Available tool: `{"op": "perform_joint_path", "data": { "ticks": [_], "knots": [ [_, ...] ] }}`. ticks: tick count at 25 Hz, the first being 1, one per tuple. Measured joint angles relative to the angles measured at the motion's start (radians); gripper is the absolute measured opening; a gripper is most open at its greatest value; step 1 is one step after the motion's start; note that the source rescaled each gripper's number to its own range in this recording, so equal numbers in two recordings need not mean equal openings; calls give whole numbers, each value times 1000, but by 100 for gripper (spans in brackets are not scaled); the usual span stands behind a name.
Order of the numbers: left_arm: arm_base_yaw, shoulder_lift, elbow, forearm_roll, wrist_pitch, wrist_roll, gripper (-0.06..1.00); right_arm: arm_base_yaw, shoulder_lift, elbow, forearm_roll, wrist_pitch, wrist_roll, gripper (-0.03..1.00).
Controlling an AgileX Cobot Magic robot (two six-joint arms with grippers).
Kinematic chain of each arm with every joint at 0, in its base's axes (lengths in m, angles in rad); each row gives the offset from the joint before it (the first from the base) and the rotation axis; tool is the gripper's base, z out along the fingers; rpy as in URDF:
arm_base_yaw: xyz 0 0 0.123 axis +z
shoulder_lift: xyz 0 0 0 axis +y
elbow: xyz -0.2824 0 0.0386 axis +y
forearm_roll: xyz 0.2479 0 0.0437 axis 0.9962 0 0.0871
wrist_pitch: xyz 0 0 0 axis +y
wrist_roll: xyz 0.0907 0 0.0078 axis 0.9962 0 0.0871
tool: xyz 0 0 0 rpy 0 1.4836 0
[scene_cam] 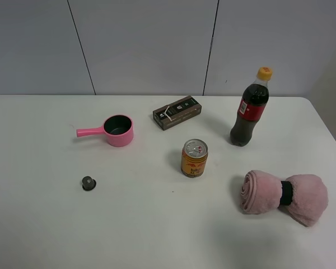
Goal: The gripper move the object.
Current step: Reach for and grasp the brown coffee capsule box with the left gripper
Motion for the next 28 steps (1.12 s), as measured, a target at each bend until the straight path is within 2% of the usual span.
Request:
{"op": "perform_joint_path", "data": {
  "ticks": [4,10,13,16,24,28],
  "knots": [
    [0,156,-25,-16,5,0,100,0,0,0,0,0,0,100],
    [0,592,-170,-31,-6,12,100,0,0,0,0,0,0,100],
    [0,821,-295,-48,-17,78,100,0,0,0,0,0,0,100],
    [-11,1063,-481,-75,-18,159,100,0,0,0,0,0,0,100],
    [-223,1499,-996,-64,-32,276,100,0,0,0,0,0,0,100],
    [-327,1715,-1225,-118,29,332,100,0,0,0,0,0,0,100]
  ]
}}
